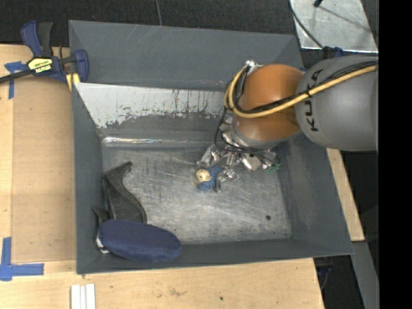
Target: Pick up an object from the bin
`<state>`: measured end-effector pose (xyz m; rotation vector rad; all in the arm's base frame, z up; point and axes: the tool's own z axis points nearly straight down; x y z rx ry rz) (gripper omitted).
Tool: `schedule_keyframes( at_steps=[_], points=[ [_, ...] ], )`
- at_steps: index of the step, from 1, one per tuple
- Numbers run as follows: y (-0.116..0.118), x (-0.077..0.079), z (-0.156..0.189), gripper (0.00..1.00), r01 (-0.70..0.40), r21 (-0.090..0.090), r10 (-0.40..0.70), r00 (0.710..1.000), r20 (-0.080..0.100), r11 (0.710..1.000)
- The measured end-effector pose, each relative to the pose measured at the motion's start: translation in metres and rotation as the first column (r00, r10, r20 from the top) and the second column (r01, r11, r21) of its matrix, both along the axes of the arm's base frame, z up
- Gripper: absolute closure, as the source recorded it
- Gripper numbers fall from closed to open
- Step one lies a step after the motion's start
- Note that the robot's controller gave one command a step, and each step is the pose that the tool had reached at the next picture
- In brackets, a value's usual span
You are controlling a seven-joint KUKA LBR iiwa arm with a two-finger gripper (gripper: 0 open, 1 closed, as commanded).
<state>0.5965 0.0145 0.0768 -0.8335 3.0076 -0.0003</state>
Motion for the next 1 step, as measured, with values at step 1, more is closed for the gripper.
schedule_keyframes(
  at_steps=[1],
  points=[
    [0.0107, -0.007, 0.1723, 1.0, -0.131, -0.006, 0.131, 0.991, -0.007, 0.991]
  ],
)
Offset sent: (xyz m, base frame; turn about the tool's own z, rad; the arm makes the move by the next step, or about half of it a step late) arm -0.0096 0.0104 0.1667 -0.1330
